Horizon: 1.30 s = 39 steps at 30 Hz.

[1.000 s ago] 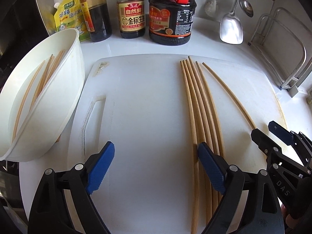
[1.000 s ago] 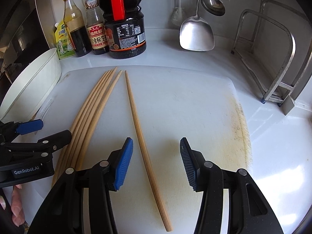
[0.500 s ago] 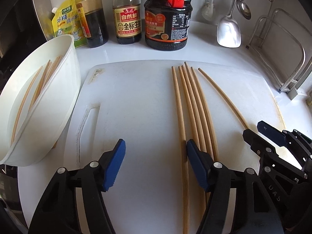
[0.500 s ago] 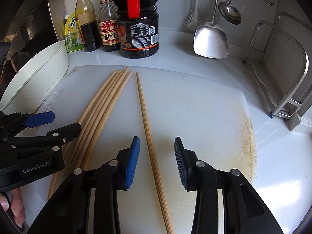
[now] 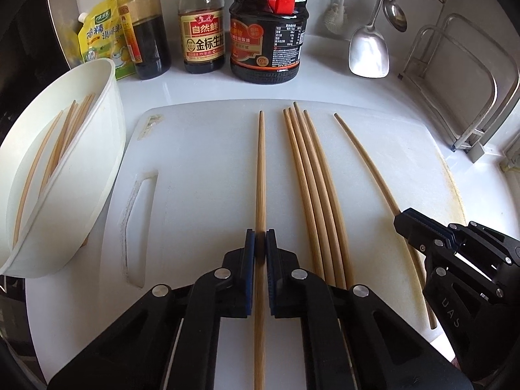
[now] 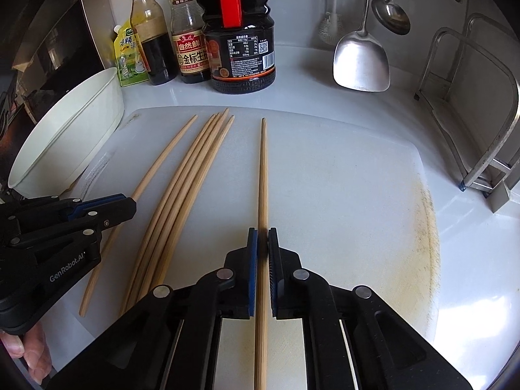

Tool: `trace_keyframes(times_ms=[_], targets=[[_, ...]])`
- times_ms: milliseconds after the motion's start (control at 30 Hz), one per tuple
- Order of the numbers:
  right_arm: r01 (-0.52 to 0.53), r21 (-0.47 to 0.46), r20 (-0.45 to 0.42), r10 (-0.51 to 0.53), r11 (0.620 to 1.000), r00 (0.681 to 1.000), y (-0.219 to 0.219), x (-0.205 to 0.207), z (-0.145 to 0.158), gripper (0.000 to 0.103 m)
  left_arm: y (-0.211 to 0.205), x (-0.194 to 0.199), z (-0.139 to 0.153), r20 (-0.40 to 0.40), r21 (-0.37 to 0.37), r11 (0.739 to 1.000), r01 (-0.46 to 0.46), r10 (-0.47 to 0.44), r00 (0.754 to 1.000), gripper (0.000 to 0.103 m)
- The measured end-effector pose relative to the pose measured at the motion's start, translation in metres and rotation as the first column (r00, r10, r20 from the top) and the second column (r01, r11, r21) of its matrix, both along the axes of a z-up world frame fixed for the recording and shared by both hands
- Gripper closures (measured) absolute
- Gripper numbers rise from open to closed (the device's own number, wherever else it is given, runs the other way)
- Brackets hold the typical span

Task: Organize utensils
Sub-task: 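Lift and carry both held chopsticks over the water basin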

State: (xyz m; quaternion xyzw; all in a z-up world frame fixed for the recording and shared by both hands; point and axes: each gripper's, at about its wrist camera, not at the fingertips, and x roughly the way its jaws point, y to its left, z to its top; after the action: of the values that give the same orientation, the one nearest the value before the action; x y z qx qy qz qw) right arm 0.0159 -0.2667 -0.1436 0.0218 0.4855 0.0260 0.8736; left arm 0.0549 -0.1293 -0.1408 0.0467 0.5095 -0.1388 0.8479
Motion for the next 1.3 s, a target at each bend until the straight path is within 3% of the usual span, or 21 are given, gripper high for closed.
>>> trace_keyframes(times_ms=[333, 633, 967, 1300], targets=[[0.022, 0.047, 0.021, -0.023, 0.999, 1.0, 0.011, -0.014, 0.029, 0.097, 0.028, -0.01, 0.038, 0.058, -0.06, 0.998, -0.034, 0.038, 0.998, 0.096], [-0.021, 0.085, 0.077, 0.014, 0.996, 0.997, 0.056, -0.01, 0.077, 0.097, 0.093, -0.016, 0.088, 0.124, -0.086, 0.991, -0.104, 0.114, 0.986, 0.096], [-0.139, 0.118, 0.137, 0.122, 0.983, 0.983, 0.143, 0.04, 0.106, 0.097, 0.185, 0.003, 0.113, 0.169, -0.062, 0.976, -0.21, 0.217, 0.961, 0.096], [-0.217, 0.167, 0.144, 0.194, 0.962, 0.97, 0.23, 0.104, 0.101, 0.097, 0.262, 0.056, 0.114, 0.178, -0.023, 0.962, -0.271, 0.27, 0.946, 0.096]])
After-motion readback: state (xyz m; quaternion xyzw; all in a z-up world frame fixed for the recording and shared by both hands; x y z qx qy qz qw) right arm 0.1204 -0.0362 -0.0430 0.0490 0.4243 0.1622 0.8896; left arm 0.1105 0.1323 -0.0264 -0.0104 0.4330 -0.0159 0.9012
